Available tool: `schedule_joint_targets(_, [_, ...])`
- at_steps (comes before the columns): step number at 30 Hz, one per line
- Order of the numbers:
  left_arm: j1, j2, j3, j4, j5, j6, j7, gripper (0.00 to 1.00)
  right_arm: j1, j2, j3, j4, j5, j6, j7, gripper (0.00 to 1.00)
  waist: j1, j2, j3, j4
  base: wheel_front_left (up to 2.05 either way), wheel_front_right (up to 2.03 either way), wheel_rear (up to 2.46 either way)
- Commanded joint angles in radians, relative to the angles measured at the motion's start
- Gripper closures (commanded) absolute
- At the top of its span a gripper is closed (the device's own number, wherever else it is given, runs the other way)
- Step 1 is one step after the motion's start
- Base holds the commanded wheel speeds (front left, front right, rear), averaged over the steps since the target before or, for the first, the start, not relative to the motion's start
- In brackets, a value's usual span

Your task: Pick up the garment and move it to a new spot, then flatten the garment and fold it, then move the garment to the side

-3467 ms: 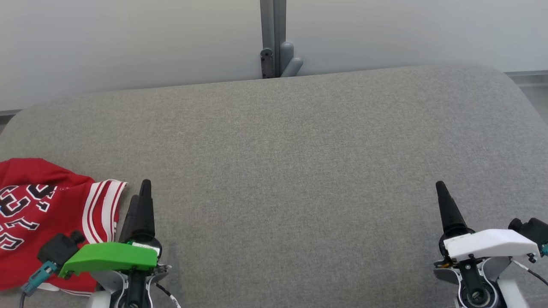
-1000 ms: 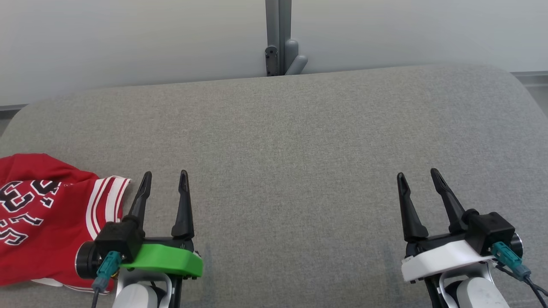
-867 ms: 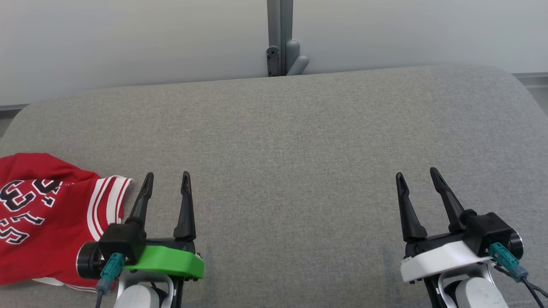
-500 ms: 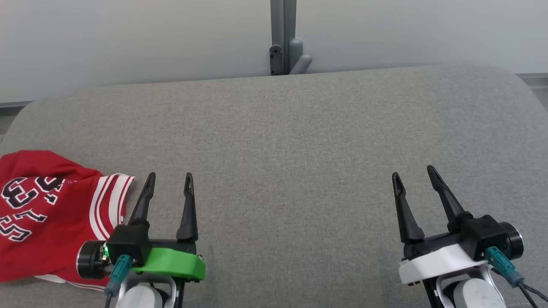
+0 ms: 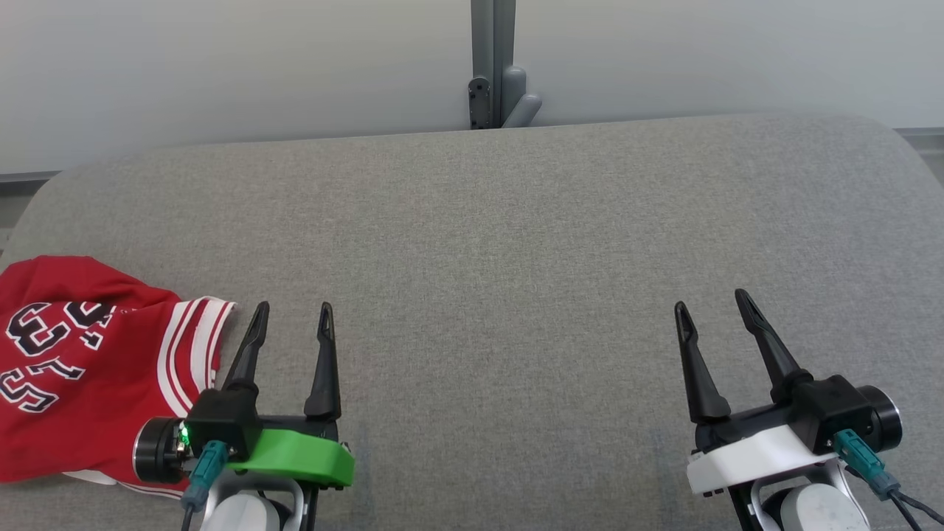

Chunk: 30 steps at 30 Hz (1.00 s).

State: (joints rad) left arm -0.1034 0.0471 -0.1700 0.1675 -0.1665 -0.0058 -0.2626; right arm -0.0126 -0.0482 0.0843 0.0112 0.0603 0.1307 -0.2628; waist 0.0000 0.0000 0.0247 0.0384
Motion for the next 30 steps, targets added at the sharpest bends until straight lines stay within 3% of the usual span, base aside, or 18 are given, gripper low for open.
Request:
schedule_joint_targets(1, [-0.003,0.006,0.001,0.002,0.001,-0.003,-0.003,0.00,0.005,-0.004,0.000,0.003,0.005,0.000,-0.004,0.00,0.0000,0.0000,0.001,0.001,0.00,0.00,0.00])
schedule_joint_targets(12, [-0.003,0.006,0.005,0.004,-0.011,0.003,-0.003,0.00,0.010,-0.004,0.016,0.000,0.005,0.000,-0.004,0.00,0.0000,0.0000,0.001,0.044,0.00,0.00,0.00])
schedule_joint_targets(30, [-0.003,0.005,0.023,-0.034,-0.043,0.041,-0.002,0.00,-0.006,-0.003,0.048,0.021,0.028,0.000,-0.003,0.00,0.0000,0.0000,0.004,0.274,0.00,0.00,0.00])
